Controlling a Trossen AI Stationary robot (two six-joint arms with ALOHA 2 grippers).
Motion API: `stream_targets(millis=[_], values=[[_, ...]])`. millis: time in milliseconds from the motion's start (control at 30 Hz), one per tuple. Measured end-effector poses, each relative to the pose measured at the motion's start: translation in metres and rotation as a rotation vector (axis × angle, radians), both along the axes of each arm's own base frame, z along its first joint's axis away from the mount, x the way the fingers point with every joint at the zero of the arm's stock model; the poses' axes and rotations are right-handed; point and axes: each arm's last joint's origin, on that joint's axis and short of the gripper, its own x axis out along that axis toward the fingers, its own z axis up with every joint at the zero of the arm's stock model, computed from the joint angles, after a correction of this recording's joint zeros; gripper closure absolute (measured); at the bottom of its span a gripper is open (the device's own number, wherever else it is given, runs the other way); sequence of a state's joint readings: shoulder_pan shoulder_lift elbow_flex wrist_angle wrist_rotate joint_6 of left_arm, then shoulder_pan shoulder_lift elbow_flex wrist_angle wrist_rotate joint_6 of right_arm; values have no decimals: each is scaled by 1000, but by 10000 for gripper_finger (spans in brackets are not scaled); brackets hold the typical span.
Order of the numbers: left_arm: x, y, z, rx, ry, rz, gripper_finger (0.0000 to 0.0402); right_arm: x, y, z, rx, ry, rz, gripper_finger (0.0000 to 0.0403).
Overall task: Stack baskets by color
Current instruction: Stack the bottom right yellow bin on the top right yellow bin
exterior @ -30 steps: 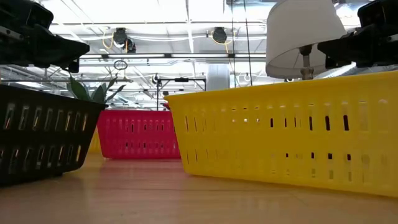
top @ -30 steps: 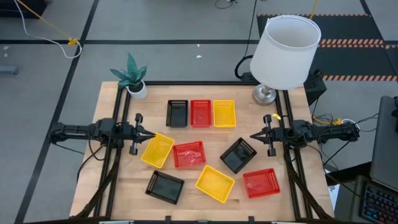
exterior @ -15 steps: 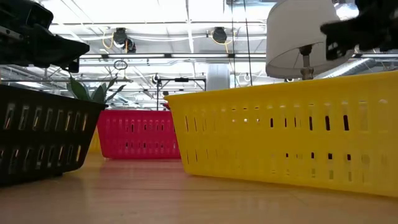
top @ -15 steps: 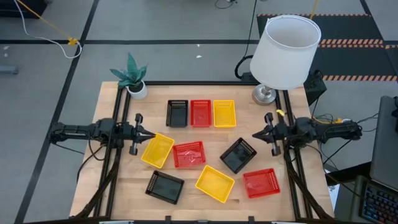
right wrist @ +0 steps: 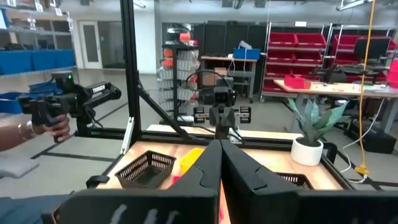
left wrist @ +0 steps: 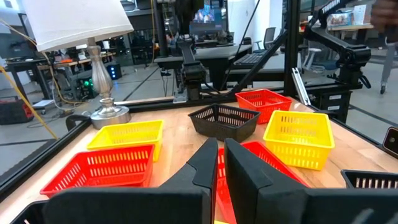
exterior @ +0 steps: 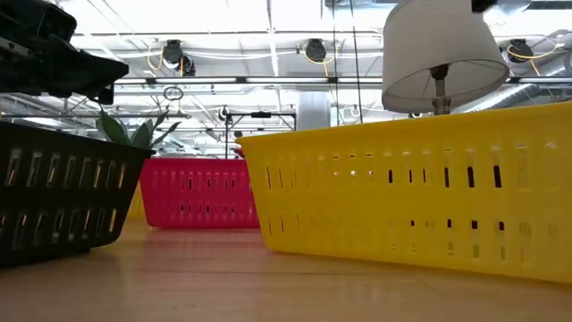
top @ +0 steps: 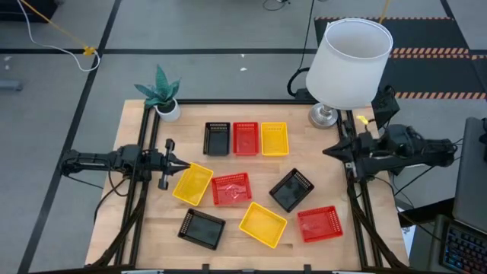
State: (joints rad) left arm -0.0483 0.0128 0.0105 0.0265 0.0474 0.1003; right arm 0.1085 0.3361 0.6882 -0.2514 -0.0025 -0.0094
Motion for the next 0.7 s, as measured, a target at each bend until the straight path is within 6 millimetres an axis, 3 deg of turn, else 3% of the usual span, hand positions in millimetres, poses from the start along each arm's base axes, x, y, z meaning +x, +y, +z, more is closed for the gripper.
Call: stream_targets(millis=[533,700], values=[[0,0,0,0,0,3,369,9,1,120,58,85,-2,403],[0,0,0,0,0,3,369,17,2,142,64,127,-3,403]])
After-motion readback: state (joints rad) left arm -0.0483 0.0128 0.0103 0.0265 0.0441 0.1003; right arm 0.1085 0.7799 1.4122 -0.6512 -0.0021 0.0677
